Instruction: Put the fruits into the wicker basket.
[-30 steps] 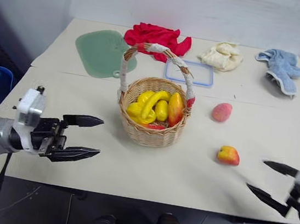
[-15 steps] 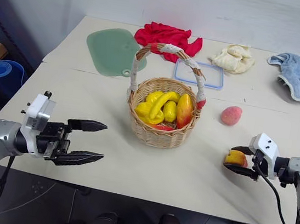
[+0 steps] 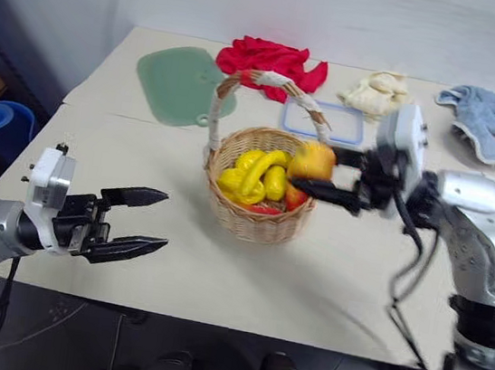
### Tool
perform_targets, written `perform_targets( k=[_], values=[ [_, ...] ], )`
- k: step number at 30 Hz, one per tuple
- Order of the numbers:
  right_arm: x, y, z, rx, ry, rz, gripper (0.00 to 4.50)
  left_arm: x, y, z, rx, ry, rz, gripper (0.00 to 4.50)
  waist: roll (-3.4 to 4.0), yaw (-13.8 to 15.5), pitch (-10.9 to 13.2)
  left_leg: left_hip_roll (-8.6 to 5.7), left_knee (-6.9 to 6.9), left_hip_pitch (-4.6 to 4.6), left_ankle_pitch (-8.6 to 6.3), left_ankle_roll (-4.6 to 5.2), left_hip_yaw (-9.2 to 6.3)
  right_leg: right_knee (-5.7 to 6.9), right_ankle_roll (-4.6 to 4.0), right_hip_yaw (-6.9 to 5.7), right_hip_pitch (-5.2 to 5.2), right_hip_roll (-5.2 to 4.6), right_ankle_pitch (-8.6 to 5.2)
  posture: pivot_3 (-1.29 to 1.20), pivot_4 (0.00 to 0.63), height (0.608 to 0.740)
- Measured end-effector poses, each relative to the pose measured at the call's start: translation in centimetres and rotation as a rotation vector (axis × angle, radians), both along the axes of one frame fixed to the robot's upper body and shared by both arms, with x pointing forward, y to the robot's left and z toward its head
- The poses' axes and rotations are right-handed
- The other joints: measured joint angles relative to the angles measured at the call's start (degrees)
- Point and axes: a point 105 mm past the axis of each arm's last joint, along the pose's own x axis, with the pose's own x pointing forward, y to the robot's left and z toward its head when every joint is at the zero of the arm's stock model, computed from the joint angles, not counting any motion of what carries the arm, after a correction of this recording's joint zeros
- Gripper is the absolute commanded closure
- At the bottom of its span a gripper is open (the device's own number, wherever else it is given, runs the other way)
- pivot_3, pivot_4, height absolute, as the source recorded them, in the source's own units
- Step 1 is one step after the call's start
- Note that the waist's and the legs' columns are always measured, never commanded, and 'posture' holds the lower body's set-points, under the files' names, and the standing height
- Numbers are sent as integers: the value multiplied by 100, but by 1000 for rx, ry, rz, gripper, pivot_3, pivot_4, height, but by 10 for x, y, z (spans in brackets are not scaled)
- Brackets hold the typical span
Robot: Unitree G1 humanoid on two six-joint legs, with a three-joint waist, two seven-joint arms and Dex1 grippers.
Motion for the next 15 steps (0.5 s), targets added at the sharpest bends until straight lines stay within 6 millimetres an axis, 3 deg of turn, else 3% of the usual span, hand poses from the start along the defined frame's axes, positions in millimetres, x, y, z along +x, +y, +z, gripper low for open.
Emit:
perform_targets(
  k=[4, 8, 11, 15],
  values=[
    [28, 15, -19, -29, 68, -180, 2163, 4, 4, 1, -16, -4, 41, 0, -6, 28, -8, -36, 11, -98, 3, 10, -28, 60, 0, -49, -95, -16, 8, 0, 150, 740],
    [38, 17, -44, -87, 97, -276, 1004, 7, 4, 2, -27, -9, 55, 0, -9, -19, -9, -99, 15, -160, 6, 27, -43, 106, 4, -82, -164, -33, 10, 0, 150, 740],
    [35, 14, -54, -102, 94, -268, 51, 8, 4, 5, -29, -21, 57, 0, -10, -46, -9, -111, 13, -160, 6, 39, -42, 100, 8, -92, -159, -44, 12, 0, 150, 740],
    [15, 13, -47, -45, 59, -169, 16, 9, 3, 6, -30, -30, 53, 0, -12, -42, -8, -105, 15, -159, 17, 44, -38, 82, 21, -109, -148, -45, 19, 0, 150, 740]
  ],
)
